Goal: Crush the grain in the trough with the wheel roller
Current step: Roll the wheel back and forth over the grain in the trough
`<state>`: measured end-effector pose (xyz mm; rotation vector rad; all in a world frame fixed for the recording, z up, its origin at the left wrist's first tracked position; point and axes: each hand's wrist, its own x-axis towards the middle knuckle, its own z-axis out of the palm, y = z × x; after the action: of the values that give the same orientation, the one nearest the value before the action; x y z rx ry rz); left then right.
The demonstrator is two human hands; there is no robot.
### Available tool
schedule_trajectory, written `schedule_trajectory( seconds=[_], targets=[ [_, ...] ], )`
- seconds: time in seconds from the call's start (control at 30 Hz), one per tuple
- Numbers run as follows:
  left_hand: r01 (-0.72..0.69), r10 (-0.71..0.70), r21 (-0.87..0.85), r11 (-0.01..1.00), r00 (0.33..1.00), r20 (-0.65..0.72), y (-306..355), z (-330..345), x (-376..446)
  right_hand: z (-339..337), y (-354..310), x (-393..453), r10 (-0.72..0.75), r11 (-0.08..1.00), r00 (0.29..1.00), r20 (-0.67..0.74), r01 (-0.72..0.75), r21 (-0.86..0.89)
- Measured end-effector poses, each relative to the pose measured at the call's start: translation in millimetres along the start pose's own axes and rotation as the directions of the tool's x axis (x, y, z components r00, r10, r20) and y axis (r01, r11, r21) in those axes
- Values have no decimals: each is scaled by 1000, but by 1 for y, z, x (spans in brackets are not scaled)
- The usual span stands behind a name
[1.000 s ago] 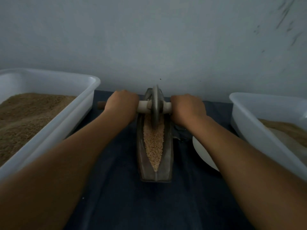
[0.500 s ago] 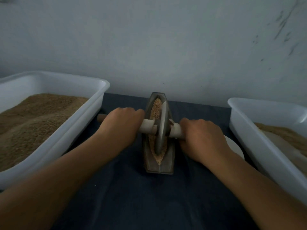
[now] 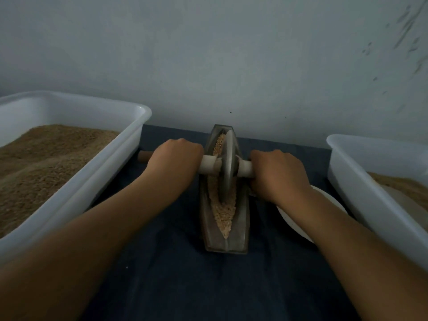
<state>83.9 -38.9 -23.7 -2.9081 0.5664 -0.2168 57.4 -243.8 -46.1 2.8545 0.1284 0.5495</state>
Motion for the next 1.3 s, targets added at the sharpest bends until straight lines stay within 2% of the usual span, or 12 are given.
schedule_trajectory(
  seconds=[0.1, 0.23, 0.37, 0.6, 0.83, 1.3],
  targets=[
    [8, -8, -26, 1000, 1000, 12, -2, -1, 20, 8, 5, 29, 45, 997, 994, 101, -51, 59],
    [28, -26, -53, 998, 999, 26, -6, 3, 43, 15, 9, 61, 74, 996, 979, 191, -82, 35],
    [52, -57, -79, 995, 997, -57, -10, 12, 53, 12, 8, 77, 99, 994, 968, 229, -108, 27],
    [56, -71, -127, 990, 990, -121, -13, 24, 43, 11, 6, 64, 71, 997, 992, 104, -71, 3],
    [4, -12, -58, 998, 989, -148, -4, 20, 16, 5, 5, 14, 43, 999, 995, 86, -45, 19],
    [3, -8, -25, 1000, 977, -213, 5, 13, -37, -15, -4, -47, -10, 1000, 998, -55, 12, 25]
  ],
)
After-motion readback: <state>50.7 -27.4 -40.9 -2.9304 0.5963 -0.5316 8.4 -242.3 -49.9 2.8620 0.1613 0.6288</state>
